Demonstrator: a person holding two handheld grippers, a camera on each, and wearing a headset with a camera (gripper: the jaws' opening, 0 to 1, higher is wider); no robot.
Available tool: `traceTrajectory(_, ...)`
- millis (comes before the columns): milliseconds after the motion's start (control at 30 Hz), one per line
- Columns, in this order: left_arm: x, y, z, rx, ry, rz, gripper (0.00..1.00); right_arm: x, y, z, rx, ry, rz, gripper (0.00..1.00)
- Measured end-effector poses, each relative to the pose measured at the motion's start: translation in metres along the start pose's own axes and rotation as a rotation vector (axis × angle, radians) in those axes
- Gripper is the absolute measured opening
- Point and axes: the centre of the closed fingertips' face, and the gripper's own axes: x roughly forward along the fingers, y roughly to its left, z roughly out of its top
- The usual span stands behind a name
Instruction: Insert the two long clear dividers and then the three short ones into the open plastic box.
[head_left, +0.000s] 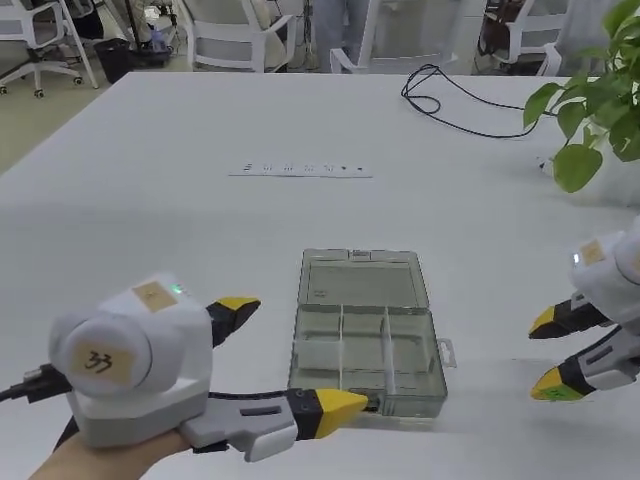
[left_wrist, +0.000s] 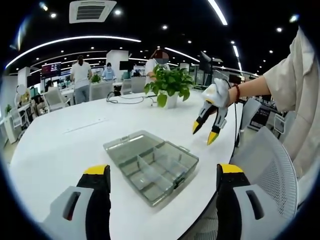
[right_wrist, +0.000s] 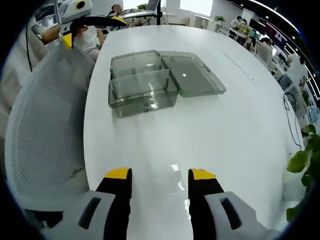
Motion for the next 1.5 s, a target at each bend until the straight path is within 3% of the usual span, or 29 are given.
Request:
traceTrajectory(733, -0.002, 0.004, -0.005, -0.023, 0.009, 0.032, 0.84, 0.011, -0.008, -0.033, -0.169, 0.133, 0.055, 0.39)
traceTrajectory(1167, -0.003, 0.004, -0.005, -0.020, 0.014, 0.036, 0.82, 0.015, -0.009, -0.038, -0.187, 0.152, 0.108, 0.34)
traceTrajectory(1500, -0.005, 0.007, -0.005, -0.015, 0.018, 0.039, 0.82, 0.015, -0.009, -0.038, -0.183, 0.145, 0.104, 0.33)
